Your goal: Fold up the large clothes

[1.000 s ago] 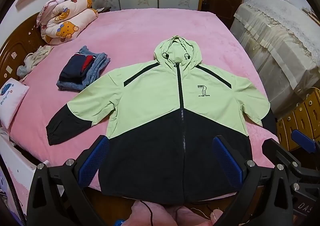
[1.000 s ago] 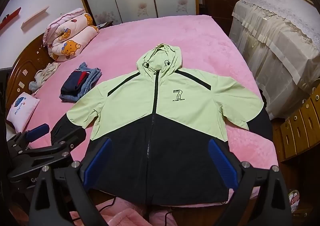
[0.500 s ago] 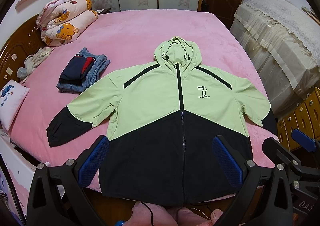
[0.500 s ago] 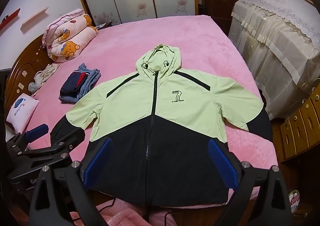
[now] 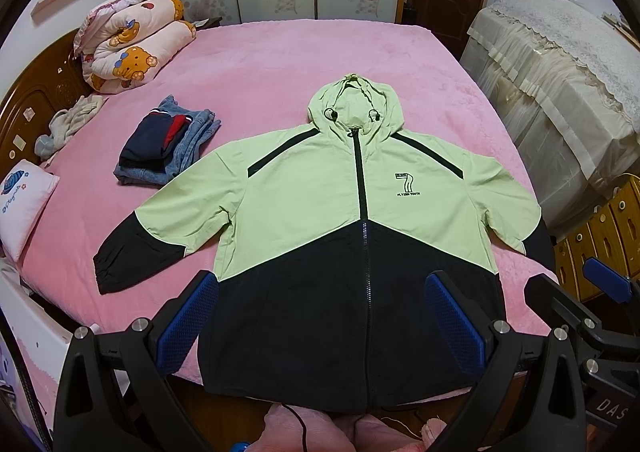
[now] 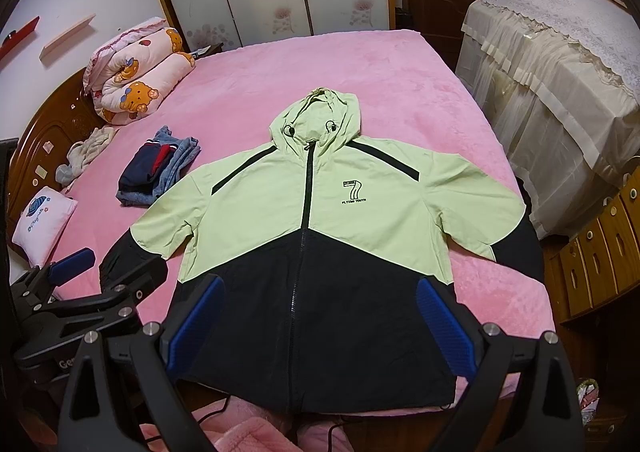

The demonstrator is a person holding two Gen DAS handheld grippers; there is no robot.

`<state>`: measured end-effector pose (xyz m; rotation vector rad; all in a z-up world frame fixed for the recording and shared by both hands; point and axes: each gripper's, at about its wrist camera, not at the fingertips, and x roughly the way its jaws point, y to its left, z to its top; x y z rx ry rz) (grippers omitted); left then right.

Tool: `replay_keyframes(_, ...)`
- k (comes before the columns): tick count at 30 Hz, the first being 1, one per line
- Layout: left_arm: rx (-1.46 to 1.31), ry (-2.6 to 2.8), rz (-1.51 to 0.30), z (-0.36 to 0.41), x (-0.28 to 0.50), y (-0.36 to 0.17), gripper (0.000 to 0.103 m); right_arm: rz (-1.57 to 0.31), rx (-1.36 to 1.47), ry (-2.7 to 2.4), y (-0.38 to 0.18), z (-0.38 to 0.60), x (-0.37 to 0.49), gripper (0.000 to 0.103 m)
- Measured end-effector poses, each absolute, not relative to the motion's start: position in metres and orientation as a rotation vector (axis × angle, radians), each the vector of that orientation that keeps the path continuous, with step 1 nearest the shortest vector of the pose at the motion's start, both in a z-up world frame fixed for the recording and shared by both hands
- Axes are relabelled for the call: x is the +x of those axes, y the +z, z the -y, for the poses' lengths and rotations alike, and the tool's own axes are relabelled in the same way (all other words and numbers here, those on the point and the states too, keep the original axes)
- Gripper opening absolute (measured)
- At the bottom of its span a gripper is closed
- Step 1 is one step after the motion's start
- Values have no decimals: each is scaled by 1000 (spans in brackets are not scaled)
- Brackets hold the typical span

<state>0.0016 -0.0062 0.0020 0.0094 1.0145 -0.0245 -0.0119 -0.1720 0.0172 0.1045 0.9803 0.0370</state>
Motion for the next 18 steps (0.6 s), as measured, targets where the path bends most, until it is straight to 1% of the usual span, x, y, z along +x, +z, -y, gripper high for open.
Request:
replay_keyframes(10, 8, -22, -1014, 14, 7, 5, 102, -982, 103, 35, 17, 174, -12, 97)
replay_keyframes(11, 10, -26, -1011, 2, 4, 4, 102, -982, 103, 35, 16, 173, -13, 97)
replay_keyframes(18, 15, -26, -1009, 3, 6, 6, 102, -982, 103, 33, 17, 172, -13, 97)
